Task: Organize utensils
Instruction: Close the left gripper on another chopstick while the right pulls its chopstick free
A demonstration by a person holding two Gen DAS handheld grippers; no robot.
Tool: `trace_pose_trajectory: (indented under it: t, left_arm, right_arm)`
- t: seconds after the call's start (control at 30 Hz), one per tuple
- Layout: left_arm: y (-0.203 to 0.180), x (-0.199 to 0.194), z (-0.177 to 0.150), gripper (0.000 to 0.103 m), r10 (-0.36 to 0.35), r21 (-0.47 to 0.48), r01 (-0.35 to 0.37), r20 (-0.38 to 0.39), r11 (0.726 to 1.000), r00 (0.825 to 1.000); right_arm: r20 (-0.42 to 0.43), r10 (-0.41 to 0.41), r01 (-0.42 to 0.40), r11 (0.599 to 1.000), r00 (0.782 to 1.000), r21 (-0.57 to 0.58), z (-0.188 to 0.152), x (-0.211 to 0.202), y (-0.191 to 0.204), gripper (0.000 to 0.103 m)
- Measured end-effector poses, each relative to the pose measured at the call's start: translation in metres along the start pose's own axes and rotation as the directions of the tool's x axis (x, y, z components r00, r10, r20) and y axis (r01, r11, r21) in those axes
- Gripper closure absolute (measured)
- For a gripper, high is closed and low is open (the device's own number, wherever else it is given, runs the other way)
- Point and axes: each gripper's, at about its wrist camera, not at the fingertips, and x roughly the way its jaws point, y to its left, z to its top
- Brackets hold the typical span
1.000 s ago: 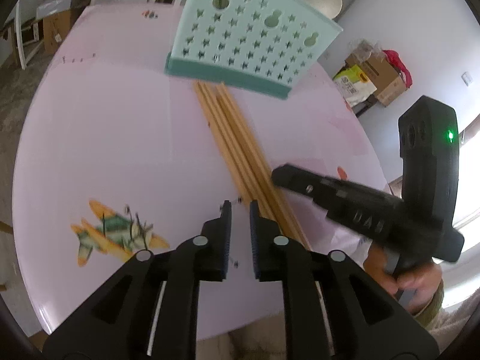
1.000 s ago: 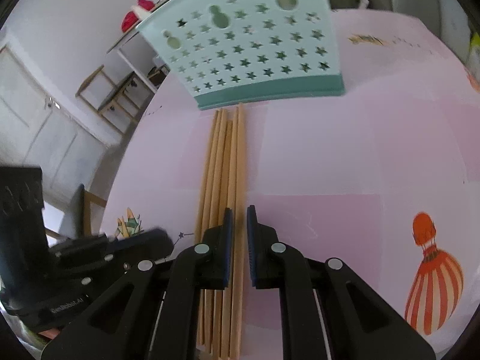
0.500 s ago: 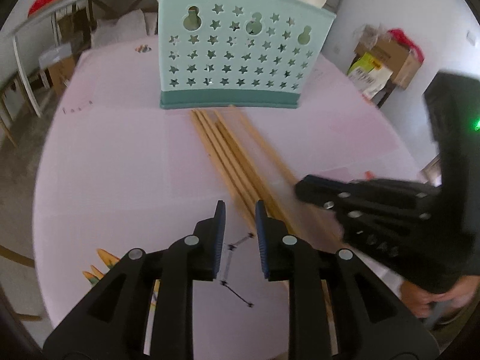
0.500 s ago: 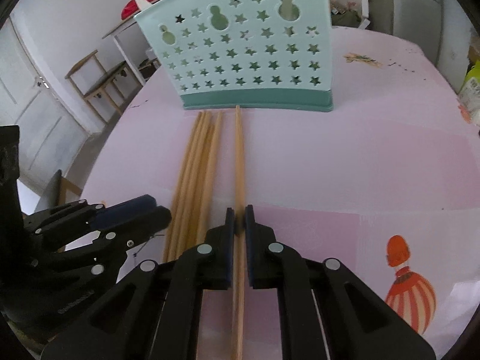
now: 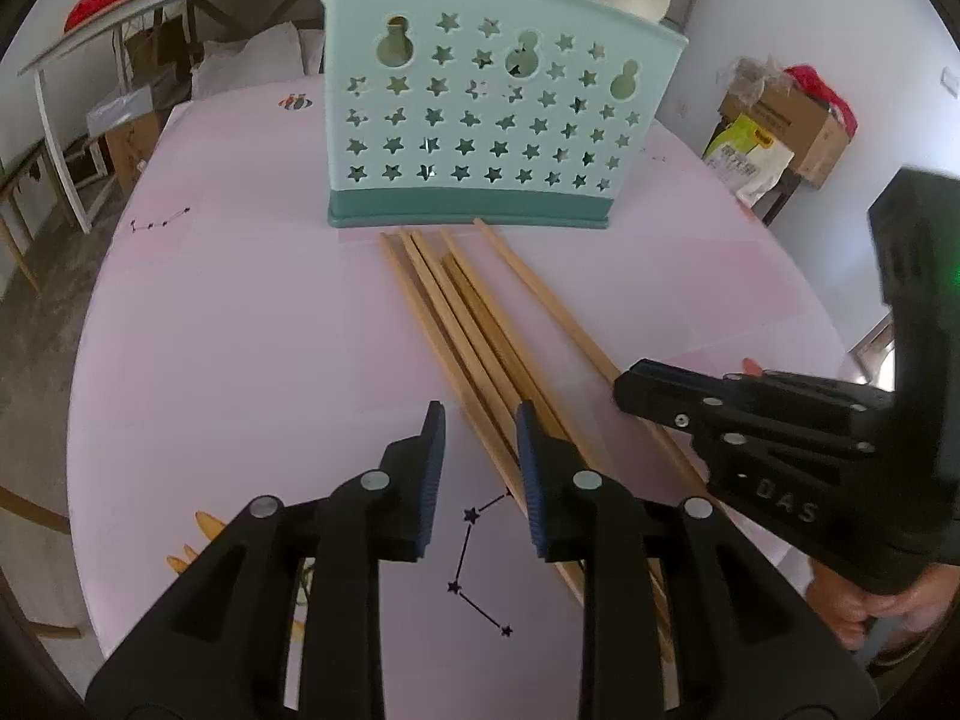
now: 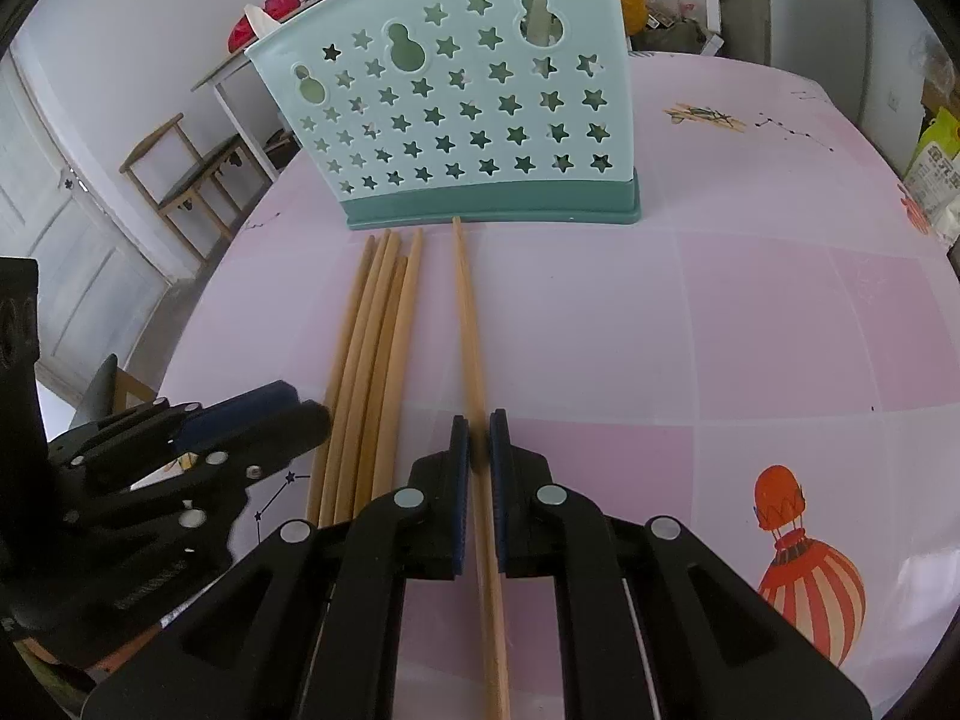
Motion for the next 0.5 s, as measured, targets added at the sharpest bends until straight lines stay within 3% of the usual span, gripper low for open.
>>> trace_pose_trajectory:
  t: [0.23, 0.37, 0.5]
  left_arm:
    - [0.004, 0.003, -0.001, 0.079, 0.107, 0.02, -0.107, 0.005, 0.994, 0.994]
    - [0.012, 0.002, 0.0, 0.079, 0.129, 0.007, -0.129, 0.006, 0.992, 0.992]
    - [0.016, -0.002, -0.004, 0.097, 0.159, 0.016, -0.16, 0.003, 0.987, 0.987]
  right_arm:
    - [0.005, 0.005, -0.005, 1.0, 1.0, 0.005, 0.0, 0.0, 0.0, 0.096]
    - [0.008, 0.004, -0.004, 1.0, 1.0, 0.003, -0.001, 0.0, -0.001, 0.096]
    - [0.007, -0.001, 0.001, 1.0, 1.0, -0.001, -0.003, -0.002, 0.0, 0.096]
